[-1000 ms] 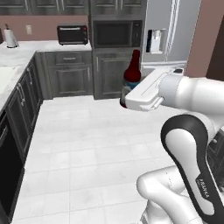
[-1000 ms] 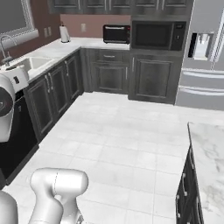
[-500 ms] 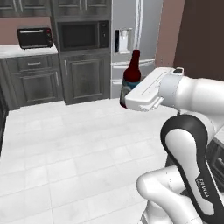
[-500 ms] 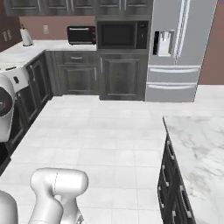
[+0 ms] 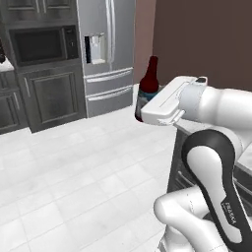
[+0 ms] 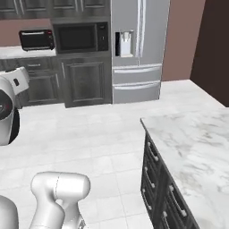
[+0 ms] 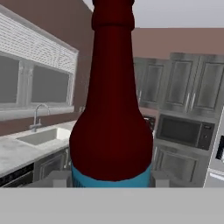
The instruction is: Get the candle and the beer from the cabinet and move them to the dining counter.
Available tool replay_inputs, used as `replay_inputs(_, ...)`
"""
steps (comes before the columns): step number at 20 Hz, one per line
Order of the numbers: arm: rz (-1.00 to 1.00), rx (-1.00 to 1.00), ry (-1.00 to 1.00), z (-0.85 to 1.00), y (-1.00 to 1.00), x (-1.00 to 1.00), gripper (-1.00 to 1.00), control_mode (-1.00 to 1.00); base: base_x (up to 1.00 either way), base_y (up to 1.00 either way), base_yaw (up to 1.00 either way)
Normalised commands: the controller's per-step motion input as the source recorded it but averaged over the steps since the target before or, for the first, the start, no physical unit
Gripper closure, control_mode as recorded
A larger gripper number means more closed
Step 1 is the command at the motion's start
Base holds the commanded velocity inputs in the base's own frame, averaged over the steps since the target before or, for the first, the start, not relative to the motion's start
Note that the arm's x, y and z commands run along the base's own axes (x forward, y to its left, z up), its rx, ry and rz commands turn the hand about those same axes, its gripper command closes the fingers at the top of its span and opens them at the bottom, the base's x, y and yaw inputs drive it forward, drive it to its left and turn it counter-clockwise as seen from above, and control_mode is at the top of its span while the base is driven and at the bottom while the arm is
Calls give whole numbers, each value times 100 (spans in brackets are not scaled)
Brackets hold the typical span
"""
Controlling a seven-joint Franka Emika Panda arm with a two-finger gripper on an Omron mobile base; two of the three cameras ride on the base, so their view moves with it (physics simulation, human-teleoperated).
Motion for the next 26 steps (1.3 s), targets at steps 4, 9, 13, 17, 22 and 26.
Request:
replay_inputs(4,0,0,0,0,0,0,100,100,46,62,-41)
replay_inputs(9,0,0,0,0,0,0,100,100,49,81,-39)
replay_inputs(13,0,0,0,0,0,0,100,100,50,85,-38)
replay_inputs(17,0,0,0,0,0,0,100,100,49,83,-37)
replay_inputs(22,0,0,0,0,0,0,100,100,48,77,-36)
replay_inputs(26,0,0,0,0,0,0,100,100,48,73,-35)
